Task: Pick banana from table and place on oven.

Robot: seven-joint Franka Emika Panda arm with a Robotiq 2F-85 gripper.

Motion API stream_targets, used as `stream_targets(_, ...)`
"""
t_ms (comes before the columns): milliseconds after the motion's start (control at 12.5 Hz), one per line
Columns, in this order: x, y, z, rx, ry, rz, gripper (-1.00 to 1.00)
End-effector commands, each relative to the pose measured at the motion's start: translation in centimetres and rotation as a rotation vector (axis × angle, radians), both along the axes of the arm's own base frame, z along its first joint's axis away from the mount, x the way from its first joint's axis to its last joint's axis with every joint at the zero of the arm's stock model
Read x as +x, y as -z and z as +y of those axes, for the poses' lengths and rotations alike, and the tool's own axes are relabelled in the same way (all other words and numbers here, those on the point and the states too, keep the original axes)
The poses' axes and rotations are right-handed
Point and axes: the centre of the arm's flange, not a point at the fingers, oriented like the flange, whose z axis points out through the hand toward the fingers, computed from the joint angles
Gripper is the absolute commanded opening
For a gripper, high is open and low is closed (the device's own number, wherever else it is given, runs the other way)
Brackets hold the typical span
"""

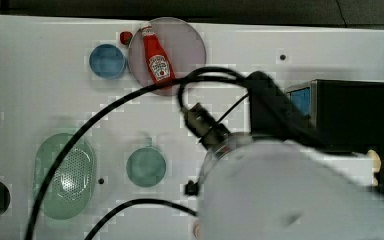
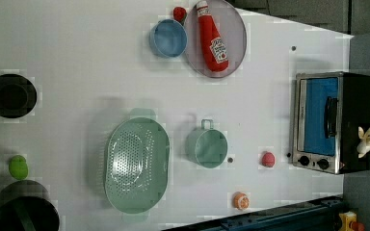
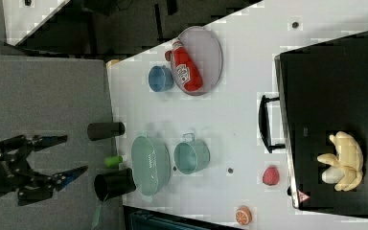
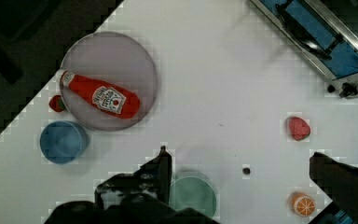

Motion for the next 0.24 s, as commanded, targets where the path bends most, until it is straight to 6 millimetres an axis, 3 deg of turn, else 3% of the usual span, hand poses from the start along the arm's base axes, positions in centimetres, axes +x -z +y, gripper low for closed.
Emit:
stream_targets(80,2.16,4.77,-0.79,-0.013,0.123,0.131,1.0)
stream_targets(240,2.14,4.72,-0.49,-0.015,0.118,0.13,1.0)
